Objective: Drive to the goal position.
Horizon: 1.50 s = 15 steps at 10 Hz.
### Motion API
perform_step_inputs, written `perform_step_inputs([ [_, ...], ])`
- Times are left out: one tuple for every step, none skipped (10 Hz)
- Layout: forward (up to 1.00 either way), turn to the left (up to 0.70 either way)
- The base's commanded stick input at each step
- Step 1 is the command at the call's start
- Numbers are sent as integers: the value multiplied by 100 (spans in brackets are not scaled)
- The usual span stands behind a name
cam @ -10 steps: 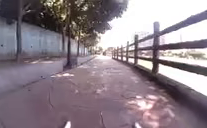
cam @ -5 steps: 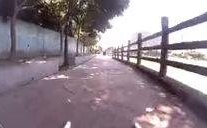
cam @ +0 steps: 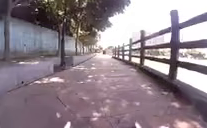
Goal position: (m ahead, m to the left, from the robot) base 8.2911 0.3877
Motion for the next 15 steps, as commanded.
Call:
perform_step_inputs([
  [70,-35],
  [70,0],
  [70,0],
  [70,0],
  [70,0],
  [70,0],
  [70,0],
  [70,0],
  [70,0],
  [70,0],
  [70,0],
  [70,0],
  [70,0],
  [70,0],
  [70,0],
])
